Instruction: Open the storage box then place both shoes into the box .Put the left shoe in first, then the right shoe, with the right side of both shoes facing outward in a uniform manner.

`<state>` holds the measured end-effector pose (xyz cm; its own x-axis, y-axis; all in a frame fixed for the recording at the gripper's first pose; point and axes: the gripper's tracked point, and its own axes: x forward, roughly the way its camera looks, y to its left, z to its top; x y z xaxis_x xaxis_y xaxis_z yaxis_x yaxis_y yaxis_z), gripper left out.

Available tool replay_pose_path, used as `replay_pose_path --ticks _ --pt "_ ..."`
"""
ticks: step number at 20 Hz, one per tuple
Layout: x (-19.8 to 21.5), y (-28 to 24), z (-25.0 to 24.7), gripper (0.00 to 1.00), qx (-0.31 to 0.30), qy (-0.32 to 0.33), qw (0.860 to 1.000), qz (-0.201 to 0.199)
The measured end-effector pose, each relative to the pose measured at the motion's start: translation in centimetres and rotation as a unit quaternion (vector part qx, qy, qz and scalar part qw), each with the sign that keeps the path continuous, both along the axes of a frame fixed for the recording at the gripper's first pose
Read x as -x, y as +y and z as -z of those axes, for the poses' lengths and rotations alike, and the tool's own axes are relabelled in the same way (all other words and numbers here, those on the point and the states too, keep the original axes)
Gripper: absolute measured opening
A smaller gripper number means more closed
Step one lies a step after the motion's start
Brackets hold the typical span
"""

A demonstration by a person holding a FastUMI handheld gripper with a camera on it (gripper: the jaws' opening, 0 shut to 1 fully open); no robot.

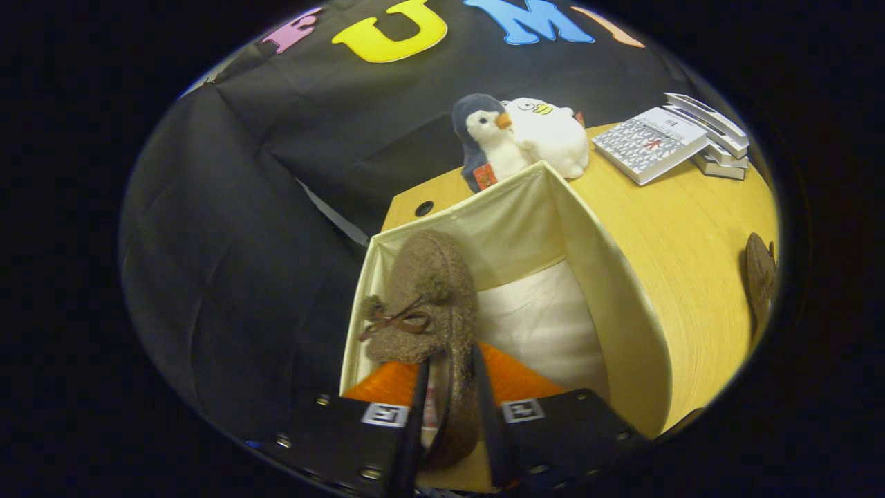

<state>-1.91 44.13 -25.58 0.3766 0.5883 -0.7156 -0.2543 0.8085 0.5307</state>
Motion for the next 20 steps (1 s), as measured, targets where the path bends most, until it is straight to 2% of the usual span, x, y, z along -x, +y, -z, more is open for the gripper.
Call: replay_pose_path --ticks 1,3,6,10,14,20 --pt "-0.1 0.0 -0.6 0.73 -0.001 -0.014 1.000 -0.007" --pt "-0.4 -0.4 -1.9 0.98 0.001 -0.046 0.999 -0.021" --pt "-1.0 -1.9 -5.1 0.98 0.006 -0.106 0.993 -0.045" --pt "-2.0 -6.0 -8.9 0.98 0.017 -0.182 0.982 -0.054" --pt "-3.5 -12.2 -10.9 0.98 0.038 -0.225 0.973 -0.039" --pt "-4.9 -21.8 -10.8 0.98 0.078 -0.242 0.967 -0.001"
